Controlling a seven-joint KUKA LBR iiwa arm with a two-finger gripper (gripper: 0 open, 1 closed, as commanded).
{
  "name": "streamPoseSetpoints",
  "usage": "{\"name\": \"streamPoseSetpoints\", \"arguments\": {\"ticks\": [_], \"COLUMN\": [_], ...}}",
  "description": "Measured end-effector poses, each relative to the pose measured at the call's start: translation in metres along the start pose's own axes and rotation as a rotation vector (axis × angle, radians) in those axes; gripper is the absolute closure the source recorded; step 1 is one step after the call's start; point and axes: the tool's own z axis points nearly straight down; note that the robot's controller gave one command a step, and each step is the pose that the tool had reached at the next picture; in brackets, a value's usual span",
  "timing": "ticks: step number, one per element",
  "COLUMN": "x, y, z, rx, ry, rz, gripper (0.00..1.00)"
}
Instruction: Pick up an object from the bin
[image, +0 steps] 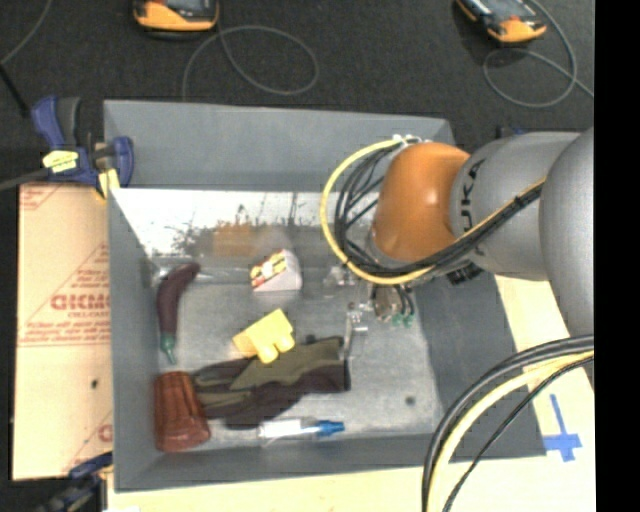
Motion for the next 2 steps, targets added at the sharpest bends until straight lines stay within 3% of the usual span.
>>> {"name": "streamPoseSetpoints", "arguments": {"ticks": [1, 2], "x": [0.0215, 0.0215], "y": [0.0368, 0.0369], "z": [0.0388, 0.0388], "rx": [-0.003, -0.003], "ry": [-0.004, -0.004], "rz": [-0.447, -0.447], "gripper": [1.00, 1.00]}}
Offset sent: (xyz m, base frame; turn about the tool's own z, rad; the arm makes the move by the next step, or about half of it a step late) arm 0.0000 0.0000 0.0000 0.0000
